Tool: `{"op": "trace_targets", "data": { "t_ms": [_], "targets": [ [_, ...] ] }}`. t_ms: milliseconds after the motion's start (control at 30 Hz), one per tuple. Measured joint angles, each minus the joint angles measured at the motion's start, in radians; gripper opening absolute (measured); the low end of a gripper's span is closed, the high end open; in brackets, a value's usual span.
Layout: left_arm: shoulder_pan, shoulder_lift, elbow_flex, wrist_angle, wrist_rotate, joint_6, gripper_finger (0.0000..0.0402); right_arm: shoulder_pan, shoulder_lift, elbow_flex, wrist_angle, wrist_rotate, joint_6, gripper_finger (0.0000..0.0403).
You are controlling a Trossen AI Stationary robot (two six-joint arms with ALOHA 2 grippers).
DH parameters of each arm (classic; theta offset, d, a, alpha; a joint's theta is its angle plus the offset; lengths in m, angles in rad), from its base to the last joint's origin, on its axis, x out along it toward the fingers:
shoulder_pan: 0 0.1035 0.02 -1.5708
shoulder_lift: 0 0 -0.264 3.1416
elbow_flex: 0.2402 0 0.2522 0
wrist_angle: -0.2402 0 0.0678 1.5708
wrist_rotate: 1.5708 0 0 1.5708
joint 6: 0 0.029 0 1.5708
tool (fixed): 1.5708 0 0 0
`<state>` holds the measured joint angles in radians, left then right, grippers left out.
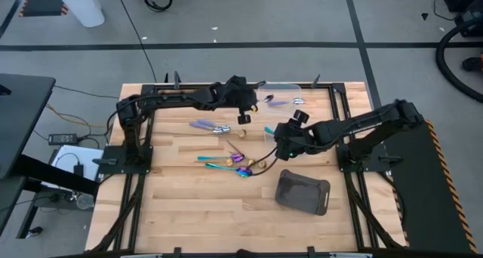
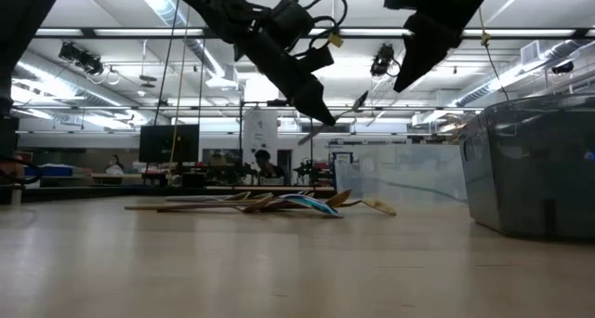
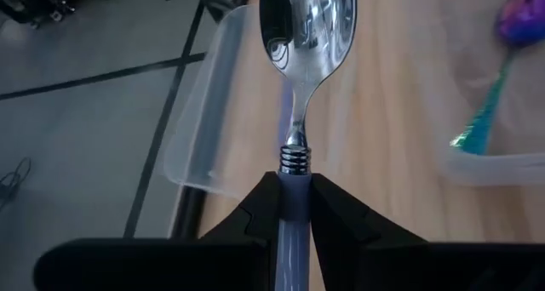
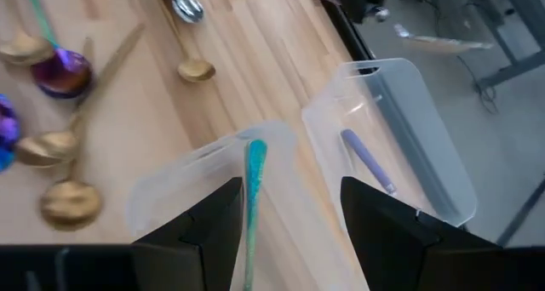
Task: Sort silverware by color (type)
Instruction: Put the violet spoon into the top transparent bin
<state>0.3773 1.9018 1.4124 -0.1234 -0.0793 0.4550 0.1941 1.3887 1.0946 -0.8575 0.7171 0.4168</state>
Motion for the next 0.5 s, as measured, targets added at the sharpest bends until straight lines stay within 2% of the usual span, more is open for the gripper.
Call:
{"op": "trace_targets", "data": {
  "t_ms": [133,267,400,500],
  "targets": [
    [0.015,0.000,-0.001,-0.020,0.033,-0.025,0.0057,0.018,-0.039,0.000,0.019,0.001,-0.058,0.0207],
    [-0.007,0.000,-0.001,-0.032,0.051,-0.084,0.0057,0.031,-0.040,0.000,0.068,0.030,-0.366,0.0202],
    [-0.052,-0.001,-0.001,-0.029,0.050,-0.139,0.0057,0.033,-0.032,0.000,0.125,0.147,-0.614,0.0191],
    [-0.091,-0.002,0.009,-0.031,-0.006,-0.151,0.0057,0.023,-0.033,0.000,0.162,0.183,-0.759,0.0185]
  ]
}}
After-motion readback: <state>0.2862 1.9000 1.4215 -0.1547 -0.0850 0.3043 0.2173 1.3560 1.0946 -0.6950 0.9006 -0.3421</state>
